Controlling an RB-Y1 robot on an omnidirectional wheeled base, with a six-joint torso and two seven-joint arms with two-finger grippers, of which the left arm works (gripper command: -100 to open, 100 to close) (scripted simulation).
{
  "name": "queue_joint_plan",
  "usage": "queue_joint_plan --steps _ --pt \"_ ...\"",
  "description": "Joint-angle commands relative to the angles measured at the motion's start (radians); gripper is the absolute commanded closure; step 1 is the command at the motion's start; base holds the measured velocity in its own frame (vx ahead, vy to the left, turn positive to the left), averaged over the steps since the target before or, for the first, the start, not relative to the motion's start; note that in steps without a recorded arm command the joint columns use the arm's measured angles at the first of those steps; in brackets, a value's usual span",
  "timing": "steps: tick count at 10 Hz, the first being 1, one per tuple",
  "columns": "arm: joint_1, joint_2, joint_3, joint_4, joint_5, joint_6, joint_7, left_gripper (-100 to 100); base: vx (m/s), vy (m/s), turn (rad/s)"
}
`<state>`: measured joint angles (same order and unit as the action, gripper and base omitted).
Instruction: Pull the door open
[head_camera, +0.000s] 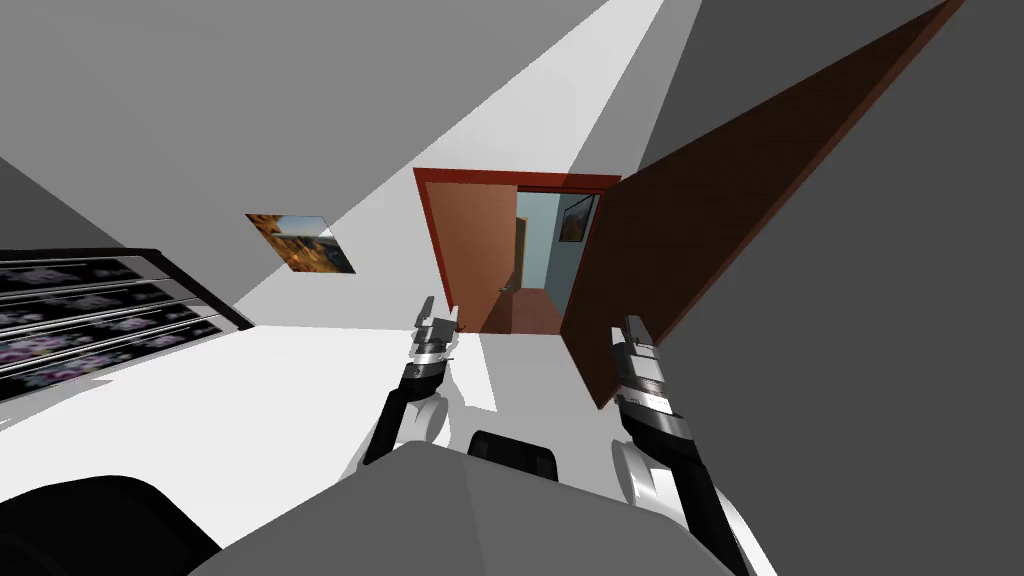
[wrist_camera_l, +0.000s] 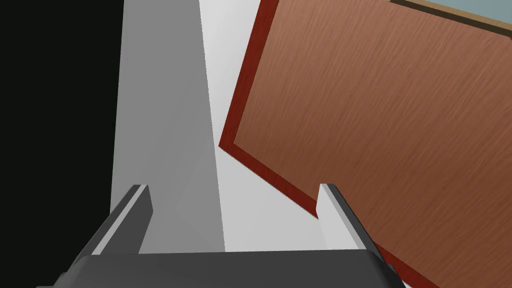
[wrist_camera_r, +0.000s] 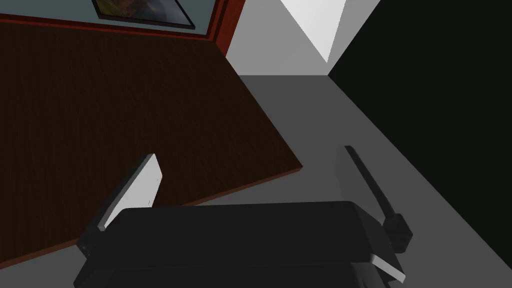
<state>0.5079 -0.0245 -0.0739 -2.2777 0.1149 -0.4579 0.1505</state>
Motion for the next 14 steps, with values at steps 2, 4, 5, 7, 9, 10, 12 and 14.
queue_joint_plan --steps 2,4,5,7,9,10,12,14 --pt "-0.007 0.014 0.008 0.037 -0.001 -0.009 0.0 -100 0.138 -0.056 -0.019" --pt "-0.014 0.025 0.014 0.07 -0.002 -0.017 -0.001 -100 0.175 0.012 -0.019" --pt "-0.019 0.031 0.019 0.093 -0.003 -0.023 -0.001 -100 0.212 0.028 -0.03" --pt "-0.028 0.044 0.029 0.141 -0.004 -0.035 -0.001 -100 0.188 -0.015 -0.027" --pt "-0.037 0.055 0.038 0.185 -0.006 -0.046 -0.002 -100 0.145 -0.019 -0.024" --pt "-0.04 0.058 0.041 0.2 -0.006 -0.05 -0.002 -100 0.162 -0.019 -0.027" --pt "-0.05 0.068 0.051 0.248 -0.008 -0.062 -0.002 -100 0.144 -0.028 -0.029" --pt "-0.057 0.075 0.058 0.282 -0.009 -0.07 -0.002 -100 0.122 -0.018 -0.022"
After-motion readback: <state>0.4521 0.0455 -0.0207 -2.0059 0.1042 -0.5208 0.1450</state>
